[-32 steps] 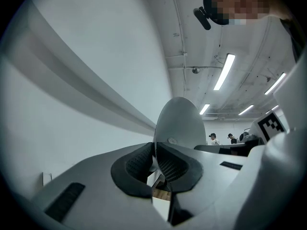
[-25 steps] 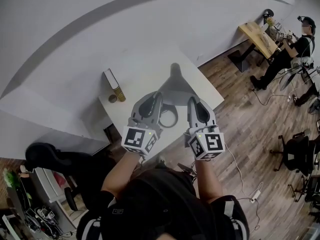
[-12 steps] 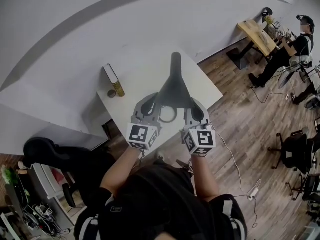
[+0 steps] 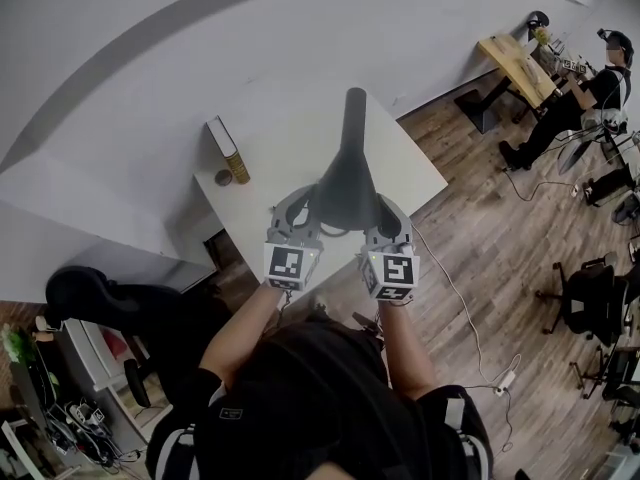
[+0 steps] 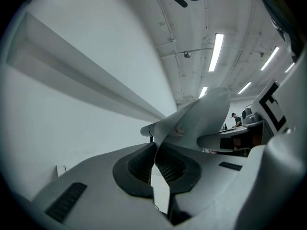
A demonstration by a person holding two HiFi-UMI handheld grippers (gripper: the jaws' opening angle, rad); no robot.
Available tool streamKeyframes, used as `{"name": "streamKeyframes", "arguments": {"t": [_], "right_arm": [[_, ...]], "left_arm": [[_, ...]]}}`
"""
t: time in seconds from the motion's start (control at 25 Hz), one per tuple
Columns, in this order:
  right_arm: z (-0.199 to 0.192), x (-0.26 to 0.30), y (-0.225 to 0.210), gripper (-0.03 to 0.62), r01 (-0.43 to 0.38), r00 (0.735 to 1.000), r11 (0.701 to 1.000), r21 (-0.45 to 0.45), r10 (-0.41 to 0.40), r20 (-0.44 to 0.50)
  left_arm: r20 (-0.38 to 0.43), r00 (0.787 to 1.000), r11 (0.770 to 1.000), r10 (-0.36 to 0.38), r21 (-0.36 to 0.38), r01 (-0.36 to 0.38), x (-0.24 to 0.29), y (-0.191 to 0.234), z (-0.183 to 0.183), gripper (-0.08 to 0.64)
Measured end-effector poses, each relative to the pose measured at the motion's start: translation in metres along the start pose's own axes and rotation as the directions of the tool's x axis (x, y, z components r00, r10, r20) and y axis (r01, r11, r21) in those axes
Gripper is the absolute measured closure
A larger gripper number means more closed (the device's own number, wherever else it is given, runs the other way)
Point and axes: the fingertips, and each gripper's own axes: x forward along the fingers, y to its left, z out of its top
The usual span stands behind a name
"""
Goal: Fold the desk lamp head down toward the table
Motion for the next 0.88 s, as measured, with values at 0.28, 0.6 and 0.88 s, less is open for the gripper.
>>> {"name": "streamKeyframes", "arguments": {"t": [0.28,0.6,0.88], "right_arm": [[-0.014,0.004,-0.003,0.572,0.007,1.000,1.000,-0.023,-0.007,-0.023],[-0.019,0.006,-0.003,0.572,0.004,0.999,0.999,-0.043,-0.006,-0.034],[-0.020,-0.005,0.002,0.522,-0.008,0.998,0.987,-0.163,-0.003,-0.068]], "left_arm": [[-0.005,1.000,1.000,0.002,0.010,-0.002,0.005,-0.001,-0.012,0.531],[-0.023,1.000,1.000,-0.006,0.028,0.007,0.005,0.000,-0.021,0.531],[-0.031,1.000,1.000,-0.006,0.027,0.006,0.006,-0.002,-0.021,0.530]]}}
